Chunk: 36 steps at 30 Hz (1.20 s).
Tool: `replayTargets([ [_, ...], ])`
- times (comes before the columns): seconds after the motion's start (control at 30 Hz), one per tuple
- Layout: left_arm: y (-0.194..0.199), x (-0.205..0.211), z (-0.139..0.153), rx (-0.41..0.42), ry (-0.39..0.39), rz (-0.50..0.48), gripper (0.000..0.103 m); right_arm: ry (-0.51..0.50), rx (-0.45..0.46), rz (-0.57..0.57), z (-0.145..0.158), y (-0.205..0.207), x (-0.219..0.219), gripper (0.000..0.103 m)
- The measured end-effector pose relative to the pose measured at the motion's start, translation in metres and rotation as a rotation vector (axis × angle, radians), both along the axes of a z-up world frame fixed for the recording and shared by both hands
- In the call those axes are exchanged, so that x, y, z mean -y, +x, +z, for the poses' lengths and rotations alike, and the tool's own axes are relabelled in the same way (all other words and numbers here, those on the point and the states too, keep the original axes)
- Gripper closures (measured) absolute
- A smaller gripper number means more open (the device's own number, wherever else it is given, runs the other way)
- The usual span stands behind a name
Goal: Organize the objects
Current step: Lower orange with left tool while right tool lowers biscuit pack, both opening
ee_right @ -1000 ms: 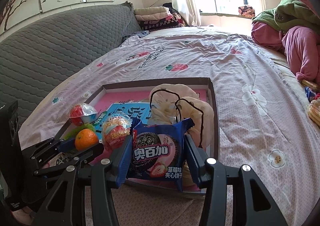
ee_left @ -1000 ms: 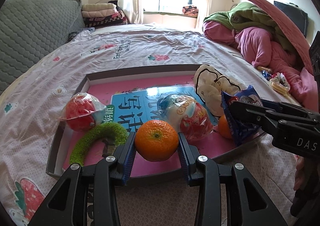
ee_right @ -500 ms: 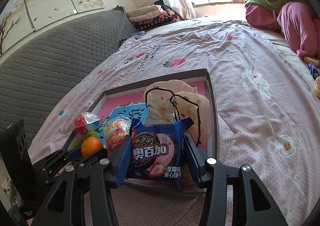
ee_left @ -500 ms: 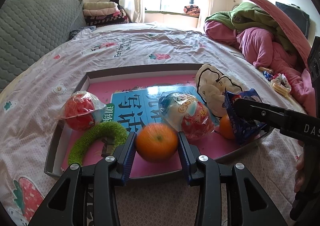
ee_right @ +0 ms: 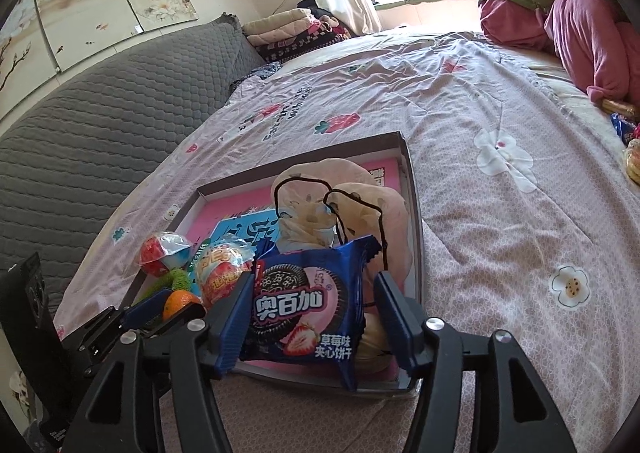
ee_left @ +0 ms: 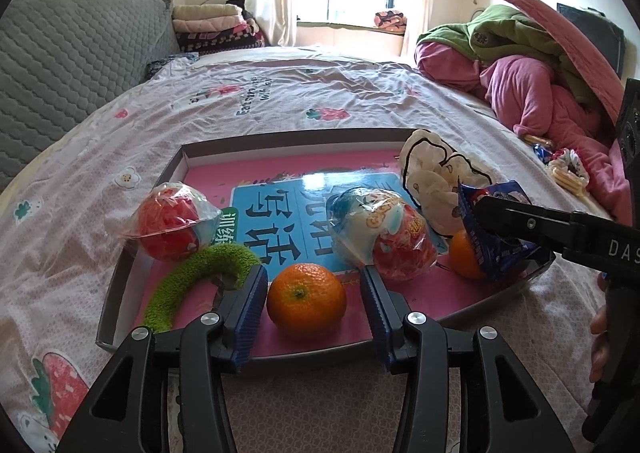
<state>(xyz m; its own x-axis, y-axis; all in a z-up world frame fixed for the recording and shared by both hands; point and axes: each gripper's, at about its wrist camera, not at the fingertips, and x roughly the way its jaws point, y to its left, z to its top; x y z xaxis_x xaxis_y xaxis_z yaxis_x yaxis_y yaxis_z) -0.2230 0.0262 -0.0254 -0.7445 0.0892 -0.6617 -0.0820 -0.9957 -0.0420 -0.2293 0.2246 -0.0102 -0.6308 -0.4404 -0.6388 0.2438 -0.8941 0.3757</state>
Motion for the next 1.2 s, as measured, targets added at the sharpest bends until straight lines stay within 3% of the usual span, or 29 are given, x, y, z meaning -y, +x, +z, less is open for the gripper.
replayTargets([
  [0.43, 0.007, 0.001, 0.008, -0.016, 0.006, -0.002, 0.052, 0.069, -0.068, 0.015, 0.009, 0.005, 0.010, 0.032],
  [0.73, 0.012, 0.003, 0.014, -0.028, 0.013, 0.006, 0.052, 0.084, -0.116, 0.017, 0.019, 0.010, 0.011, 0.032],
  [1.2, 0.035, 0.011, 0.040, -0.070, 0.016, 0.040, 0.042, 0.167, -0.286, 0.043, 0.046, 0.051, 0.035, 0.032],
])
